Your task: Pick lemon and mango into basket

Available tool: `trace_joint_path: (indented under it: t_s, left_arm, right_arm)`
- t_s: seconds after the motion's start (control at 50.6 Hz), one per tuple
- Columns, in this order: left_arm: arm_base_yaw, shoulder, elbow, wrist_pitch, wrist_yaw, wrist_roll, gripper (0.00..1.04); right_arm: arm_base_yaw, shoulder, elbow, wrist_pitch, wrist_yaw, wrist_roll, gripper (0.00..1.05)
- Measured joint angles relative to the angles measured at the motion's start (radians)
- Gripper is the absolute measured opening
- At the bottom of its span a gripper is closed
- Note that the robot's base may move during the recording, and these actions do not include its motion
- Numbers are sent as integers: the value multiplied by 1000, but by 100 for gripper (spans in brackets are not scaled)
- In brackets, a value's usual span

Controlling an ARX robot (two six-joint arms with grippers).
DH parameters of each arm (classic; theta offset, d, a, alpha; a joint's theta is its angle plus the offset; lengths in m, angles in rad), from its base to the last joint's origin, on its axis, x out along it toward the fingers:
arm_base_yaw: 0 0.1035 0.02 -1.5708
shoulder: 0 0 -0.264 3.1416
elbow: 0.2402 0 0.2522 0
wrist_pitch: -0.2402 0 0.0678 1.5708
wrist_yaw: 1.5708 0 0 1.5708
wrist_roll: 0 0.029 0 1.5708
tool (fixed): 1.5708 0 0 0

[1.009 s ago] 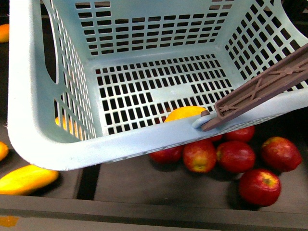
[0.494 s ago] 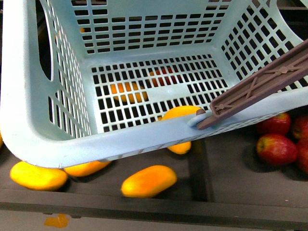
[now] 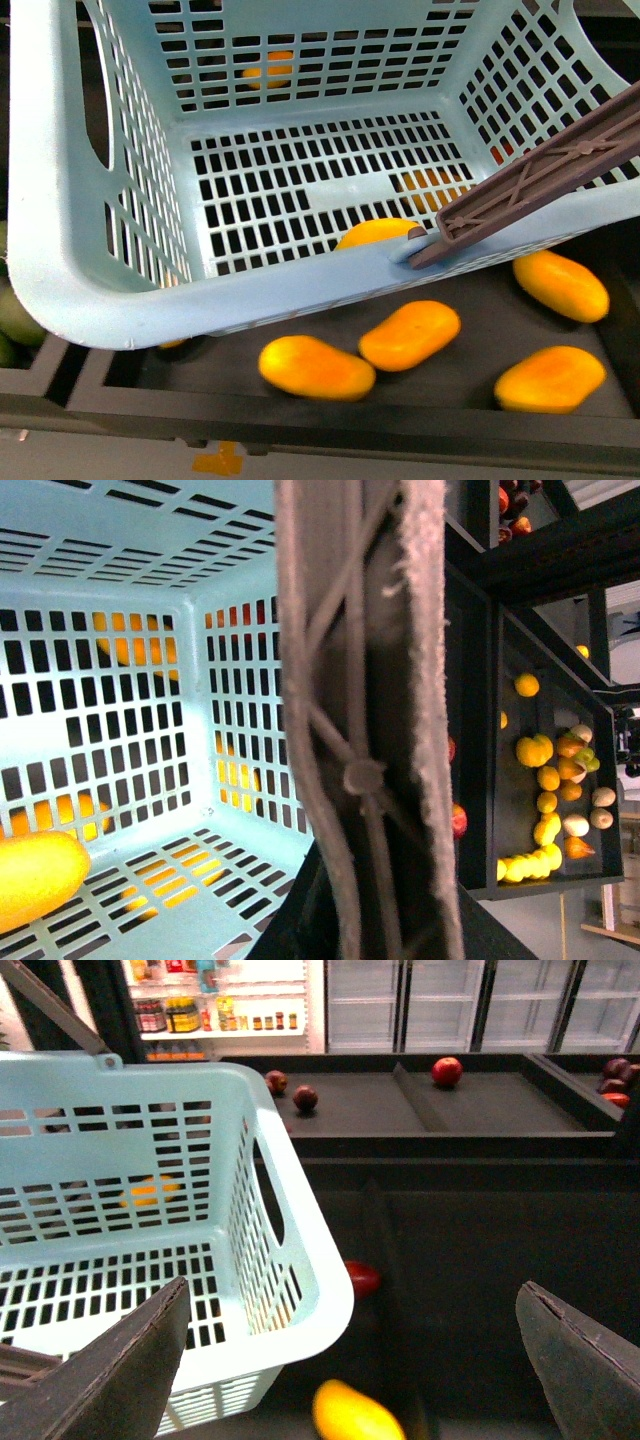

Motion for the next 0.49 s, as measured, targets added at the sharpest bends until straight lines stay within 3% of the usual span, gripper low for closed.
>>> trace_joint_path:
  t_s: [0.494]
  left_arm:
    - [10, 0, 0, 0, -12, 14, 5]
  right_arm:
    - [0, 0, -1, 0, -3, 0, 96]
